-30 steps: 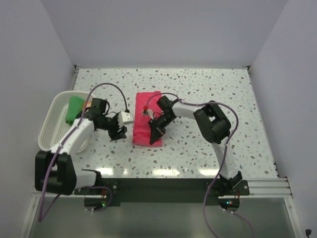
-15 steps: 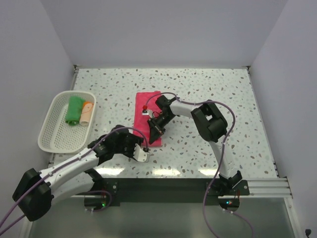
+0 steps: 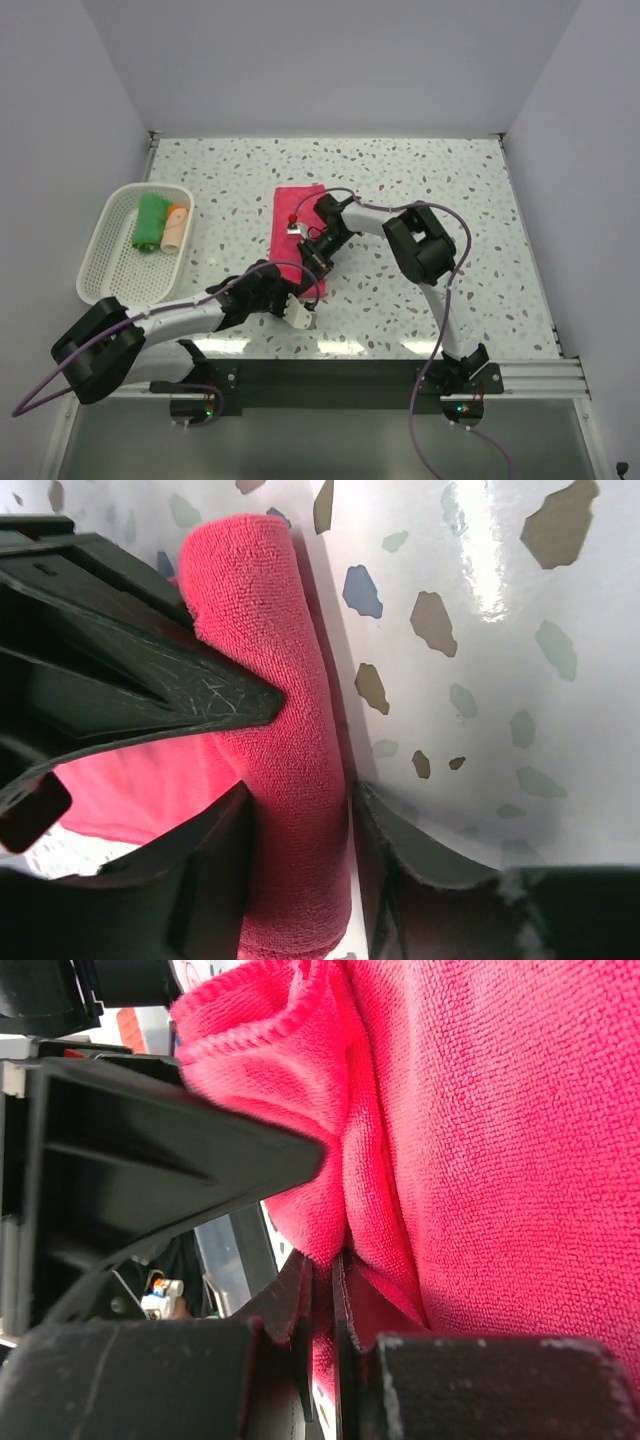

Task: Roll the towels
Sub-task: Roll the towel

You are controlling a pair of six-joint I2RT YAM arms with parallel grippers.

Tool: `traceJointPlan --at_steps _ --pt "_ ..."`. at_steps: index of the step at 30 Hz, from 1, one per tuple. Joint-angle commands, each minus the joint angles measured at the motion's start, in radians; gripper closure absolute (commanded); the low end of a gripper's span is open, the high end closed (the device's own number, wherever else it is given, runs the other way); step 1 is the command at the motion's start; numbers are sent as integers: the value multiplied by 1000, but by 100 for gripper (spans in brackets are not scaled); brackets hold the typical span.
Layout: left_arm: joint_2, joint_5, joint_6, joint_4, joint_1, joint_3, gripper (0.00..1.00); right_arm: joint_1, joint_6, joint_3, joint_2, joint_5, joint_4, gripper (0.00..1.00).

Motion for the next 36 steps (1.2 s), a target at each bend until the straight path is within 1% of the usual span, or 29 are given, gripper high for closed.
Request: traceJointPlan --at_steps 1,2,3,4,5,7,9,10,11,12,15,17,18,20,22,23,24,25,26,27,29,31,32,33,34,35,36 --pt "57 13 -39 -2 6 22 57 8 -10 -6 46 80 -32 100" --pt "64 37 -52 -85 20 40 60 6 -10 -6 39 78 -32 100" --pt "74 74 -59 -129 52 60 63 6 -13 -8 35 75 -34 100" --pt "74 131 -81 -159 63 89 69 6 -17 -8 32 74 -38 100" --pt "74 151 -89 -217 71 100 71 3 -22 -6 20 78 -40 100" --pt "81 205 -93 -282 78 132 79 -3 -22 -3 7 84 -41 100" --pt "107 245 -96 -369 86 152 85 -15 -28 6 -19 96 -47 89" --pt "123 280 -93 -400 91 181 87 -21 -34 8 -30 98 -50 77" --pt "162 298 -89 -461 95 198 88 -36 -37 11 -42 97 -52 71" --pt "182 315 -89 -486 112 213 90 -47 -39 18 -71 103 -53 62" --pt "250 409 -95 -563 159 281 93 -92 -43 59 -121 150 -67 54" --pt "306 443 -92 -626 186 341 94 -136 -89 112 -134 179 -147 52" --pt "325 473 -89 -652 209 365 93 -155 -100 153 -142 184 -168 51" --pt "397 495 -80 -727 229 437 92 -213 -112 170 -187 187 -192 51" --pt "457 533 -72 -785 264 528 91 -259 -131 152 -258 204 -179 50" --pt "526 542 -72 -842 275 560 90 -268 -140 137 -289 216 -170 50" --pt "560 571 -72 -867 302 619 89 -273 -154 105 -315 228 -164 48" --pt "625 582 -67 -912 331 649 86 -274 -201 75 -365 253 -168 47" --pt "655 588 -64 -928 348 675 86 -274 -220 75 -390 264 -167 47" --pt "682 601 -55 -939 364 721 84 -274 -233 33 -414 268 -159 46" --pt "757 605 -46 -971 393 766 83 -274 -246 -20 -502 290 -104 44" --pt "813 616 -26 -1003 427 850 82 -264 -252 -107 -562 296 -28 41" --pt "874 624 -15 -1053 446 882 81 -255 -255 -161 -615 316 -2 41" --pt "905 636 3 -1081 451 951 80 -235 -264 -184 -635 340 20 42" --pt "934 642 11 -1130 456 982 79 -177 -278 -208 -654 380 73 43" --pt "984 645 19 -1146 460 1008 79 -134 -284 -241 -666 512 98 48" --pt "1002 647 17 -1154 463 1045 79 -86 -301 -256 -677 564 115 50"
